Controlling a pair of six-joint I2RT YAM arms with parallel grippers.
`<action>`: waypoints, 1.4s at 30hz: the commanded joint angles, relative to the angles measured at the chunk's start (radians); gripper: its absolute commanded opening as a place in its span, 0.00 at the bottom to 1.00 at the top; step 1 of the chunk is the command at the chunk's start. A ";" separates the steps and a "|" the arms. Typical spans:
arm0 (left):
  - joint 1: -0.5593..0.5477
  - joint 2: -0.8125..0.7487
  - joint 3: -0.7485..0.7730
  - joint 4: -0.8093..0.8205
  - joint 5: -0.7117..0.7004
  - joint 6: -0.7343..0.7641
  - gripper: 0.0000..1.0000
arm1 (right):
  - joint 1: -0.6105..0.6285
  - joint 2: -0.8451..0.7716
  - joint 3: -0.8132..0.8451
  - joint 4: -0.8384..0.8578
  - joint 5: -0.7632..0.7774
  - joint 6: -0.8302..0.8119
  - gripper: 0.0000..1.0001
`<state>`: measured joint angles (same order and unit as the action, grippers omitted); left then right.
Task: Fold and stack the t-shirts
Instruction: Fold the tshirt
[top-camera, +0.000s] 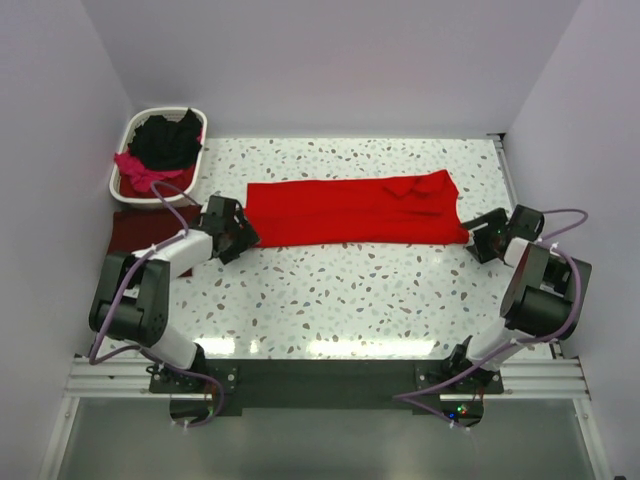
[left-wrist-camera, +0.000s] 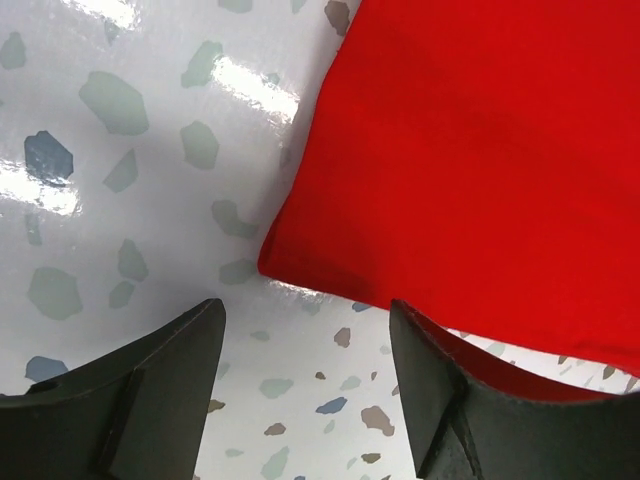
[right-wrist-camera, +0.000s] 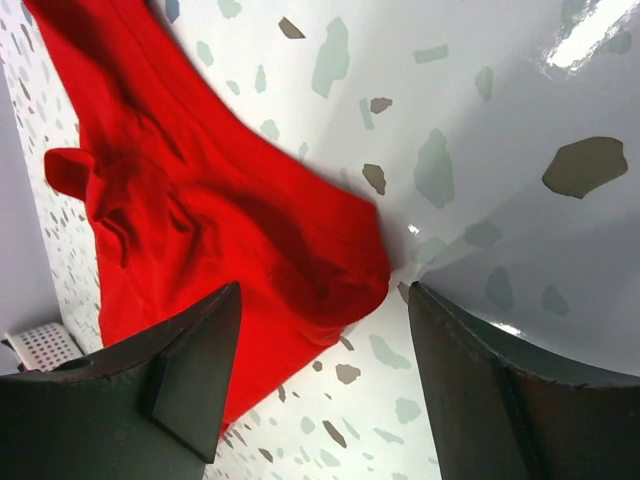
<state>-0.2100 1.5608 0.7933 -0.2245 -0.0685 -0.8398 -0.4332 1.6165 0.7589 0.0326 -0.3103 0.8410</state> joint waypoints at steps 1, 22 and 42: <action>0.003 0.044 -0.006 0.022 -0.017 -0.048 0.71 | -0.003 0.032 -0.018 0.081 -0.030 0.058 0.70; 0.014 0.030 -0.037 0.013 -0.080 -0.050 0.58 | 0.001 0.042 -0.035 -0.010 0.003 0.050 0.51; 0.029 0.140 0.033 -0.021 -0.106 -0.041 0.04 | -0.015 0.036 0.020 -0.134 0.060 -0.080 0.00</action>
<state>-0.1898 1.6501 0.8333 -0.1654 -0.1410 -0.8860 -0.4343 1.6600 0.7502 -0.0204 -0.3099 0.8219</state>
